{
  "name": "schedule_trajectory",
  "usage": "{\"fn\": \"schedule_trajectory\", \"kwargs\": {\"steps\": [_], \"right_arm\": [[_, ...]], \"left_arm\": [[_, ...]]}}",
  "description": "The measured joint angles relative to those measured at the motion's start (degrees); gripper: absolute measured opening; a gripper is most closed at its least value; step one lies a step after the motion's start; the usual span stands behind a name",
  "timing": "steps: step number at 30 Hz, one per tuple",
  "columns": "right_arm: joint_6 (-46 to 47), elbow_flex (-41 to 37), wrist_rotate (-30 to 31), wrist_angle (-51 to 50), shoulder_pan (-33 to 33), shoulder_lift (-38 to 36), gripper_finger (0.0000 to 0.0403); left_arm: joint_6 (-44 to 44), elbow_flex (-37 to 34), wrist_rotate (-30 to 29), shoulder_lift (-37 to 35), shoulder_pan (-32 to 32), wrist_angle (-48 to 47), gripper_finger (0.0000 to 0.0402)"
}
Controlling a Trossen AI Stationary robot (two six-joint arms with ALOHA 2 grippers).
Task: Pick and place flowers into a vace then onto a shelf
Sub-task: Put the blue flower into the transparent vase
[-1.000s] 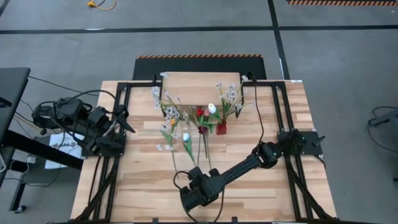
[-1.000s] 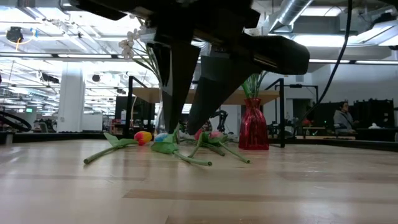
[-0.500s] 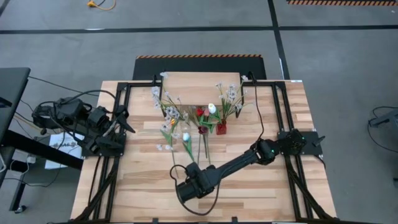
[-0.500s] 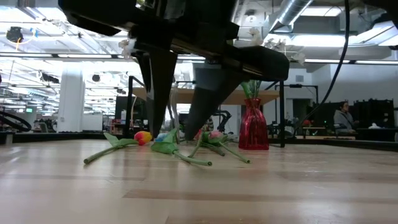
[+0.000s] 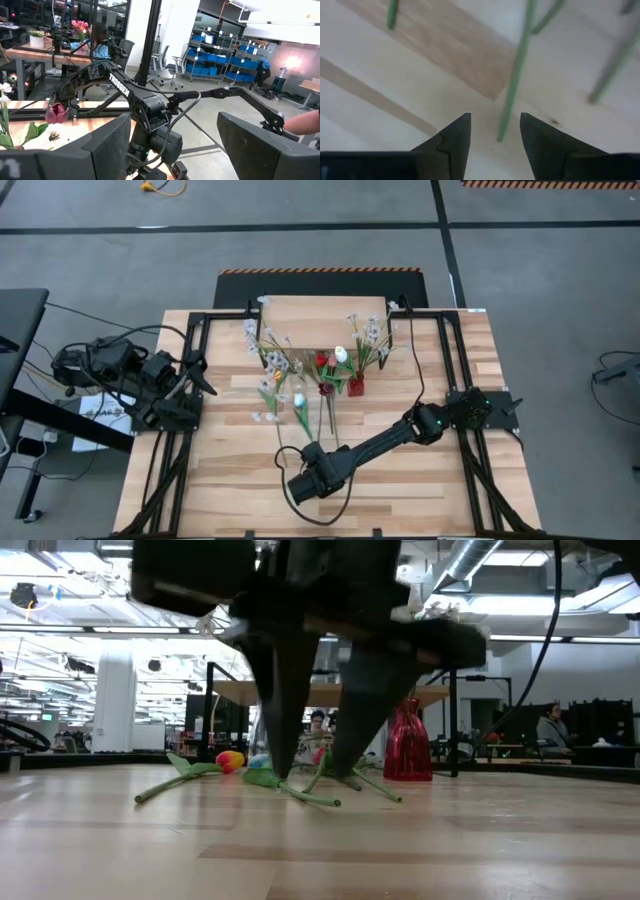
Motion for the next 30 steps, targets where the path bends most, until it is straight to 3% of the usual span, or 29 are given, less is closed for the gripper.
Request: {"fn": "schedule_trajectory", "kwargs": {"steps": [11, 15, 21, 30], "right_arm": [[1.9, -7.2, -4.8, 7.3, 0.2, -0.5, 0.0147], [2.4, -7.3, -5.2, 7.0, 0.1, -0.4, 0.0112], [2.0, -7.4, -5.7, 8.1, 0.3, -0.3, 0.0014], [1.7, -7.6, -5.6, 8.9, 2.2, -1.8, 0.0003]], "left_arm": [[0.0, 0.0, 0.0, 0.0, 0.0, 0.0, 0.0286], [0.0, 0.0, 0.0, 0.0, 0.0, 0.0, 0.0286], [0.0, 0.0, 0.0, 0.0, 0.0, 0.0, 0.0286], [0.0, 0.0, 0.0, 0.0, 0.0, 0.0, 0.0286]]}}
